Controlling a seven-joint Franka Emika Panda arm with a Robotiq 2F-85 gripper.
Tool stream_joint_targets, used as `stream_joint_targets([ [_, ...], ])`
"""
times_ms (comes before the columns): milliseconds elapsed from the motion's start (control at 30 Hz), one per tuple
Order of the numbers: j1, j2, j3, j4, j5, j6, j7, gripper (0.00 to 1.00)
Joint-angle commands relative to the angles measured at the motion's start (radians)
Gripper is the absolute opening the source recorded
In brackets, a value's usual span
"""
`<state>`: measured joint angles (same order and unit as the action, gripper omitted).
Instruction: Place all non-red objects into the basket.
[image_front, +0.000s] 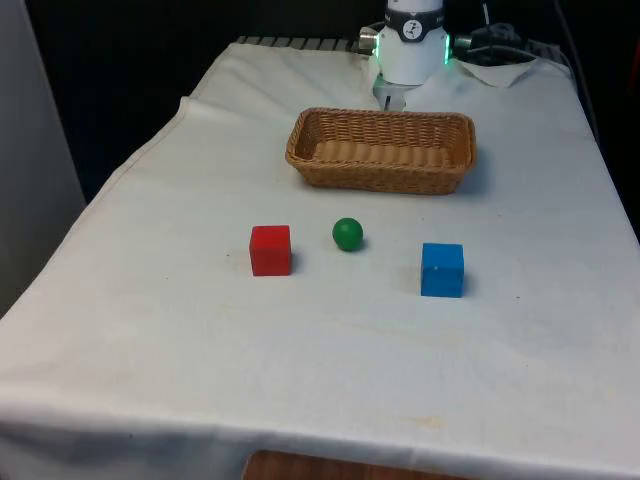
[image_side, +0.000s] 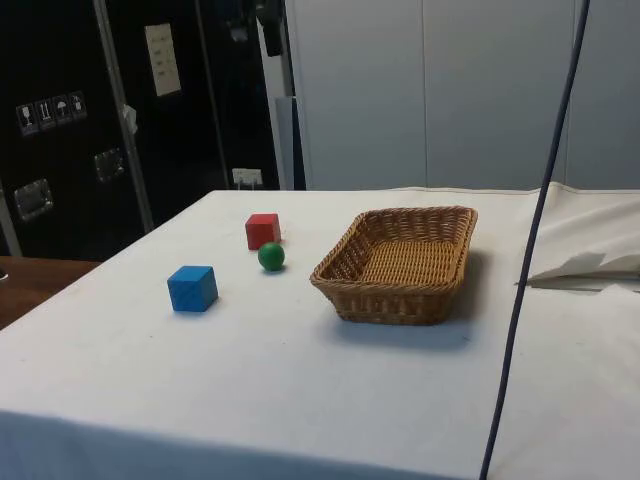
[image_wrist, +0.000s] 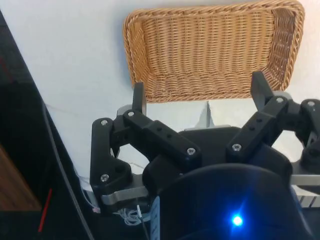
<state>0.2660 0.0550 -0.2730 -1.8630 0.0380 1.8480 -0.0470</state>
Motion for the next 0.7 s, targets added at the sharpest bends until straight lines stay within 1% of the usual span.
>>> stream_joint_targets([
  [0, 0.000, 0.001, 0.000, 0.000, 0.000, 0.003, -0.001, 1.00],
  [133, 0.002, 0.020, 0.001, -0.001, -0.010, 0.046, -0.006, 1.00],
  [300, 0.003, 0.023, 0.003, -0.013, -0.020, 0.091, -0.009, 1.00],
  [333, 0.001, 0.029, 0.004, -0.007, -0.012, 0.082, -0.013, 1.00],
  [367, 0.003, 0.022, 0.005, -0.019, -0.025, 0.108, -0.008, 1.00],
  [600, 0.003, 0.022, 0.013, -0.044, -0.038, 0.178, -0.005, 1.00],
  [633, 0.001, 0.027, 0.013, -0.038, -0.028, 0.163, -0.012, 1.00],
  [667, 0.003, 0.022, 0.014, -0.052, -0.040, 0.197, -0.005, 1.00],
])
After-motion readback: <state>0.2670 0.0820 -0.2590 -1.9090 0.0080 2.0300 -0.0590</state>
